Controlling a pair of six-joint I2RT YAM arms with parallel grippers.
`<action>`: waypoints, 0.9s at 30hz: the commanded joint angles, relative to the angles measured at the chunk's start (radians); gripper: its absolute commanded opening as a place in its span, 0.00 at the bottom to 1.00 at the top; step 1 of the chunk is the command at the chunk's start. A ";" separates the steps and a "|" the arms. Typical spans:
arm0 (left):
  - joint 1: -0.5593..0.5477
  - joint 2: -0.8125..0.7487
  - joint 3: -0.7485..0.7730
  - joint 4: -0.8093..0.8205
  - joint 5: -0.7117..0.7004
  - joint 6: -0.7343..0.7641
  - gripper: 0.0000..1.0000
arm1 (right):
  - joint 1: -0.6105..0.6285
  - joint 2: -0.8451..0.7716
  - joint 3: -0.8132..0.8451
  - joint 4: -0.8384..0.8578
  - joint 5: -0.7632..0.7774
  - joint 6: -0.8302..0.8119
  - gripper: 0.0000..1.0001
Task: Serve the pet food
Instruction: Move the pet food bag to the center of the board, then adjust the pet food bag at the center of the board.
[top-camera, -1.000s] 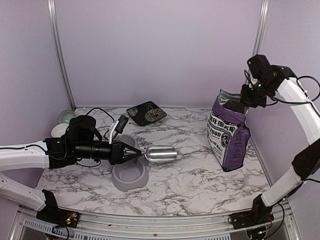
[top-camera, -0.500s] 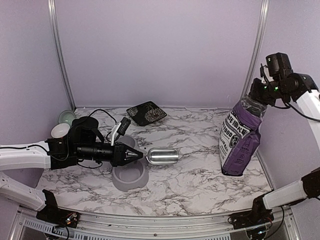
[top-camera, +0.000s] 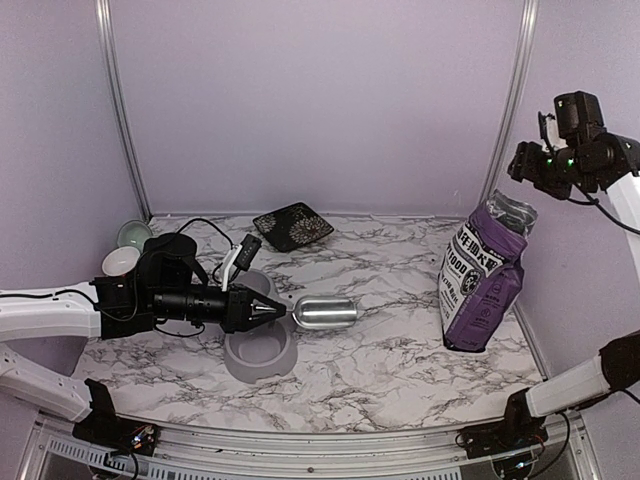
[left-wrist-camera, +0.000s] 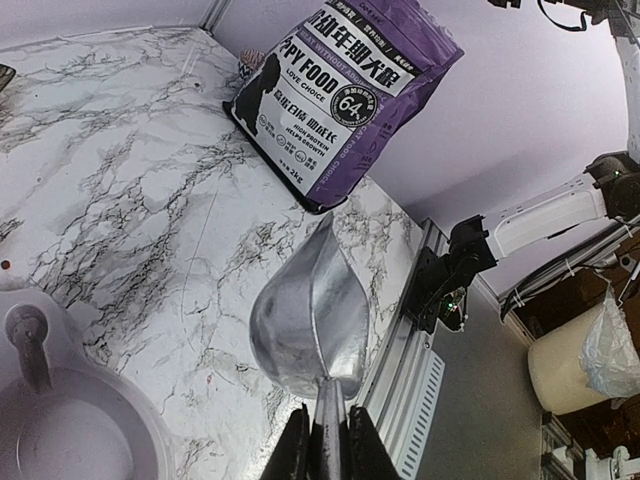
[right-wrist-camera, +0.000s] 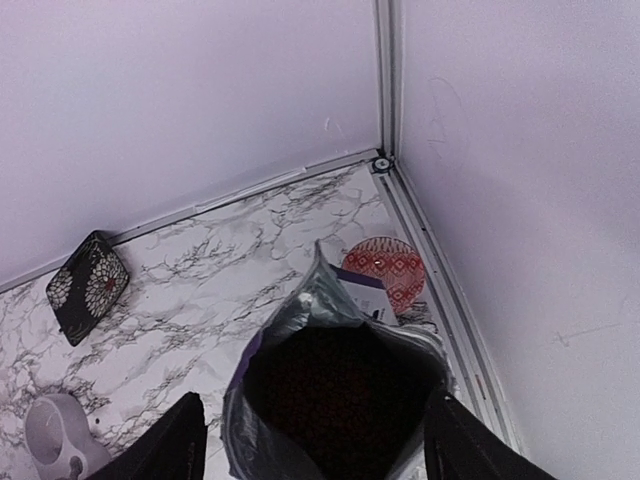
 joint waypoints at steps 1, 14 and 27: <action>-0.004 -0.018 0.028 0.014 0.005 0.008 0.00 | -0.116 -0.044 -0.003 -0.056 0.036 -0.058 0.73; -0.006 -0.028 0.020 -0.005 0.010 0.013 0.00 | -0.364 -0.024 -0.268 0.095 -0.335 -0.107 0.70; -0.005 -0.036 -0.007 0.008 0.003 -0.001 0.00 | -0.416 0.042 -0.266 0.114 -0.452 -0.132 0.42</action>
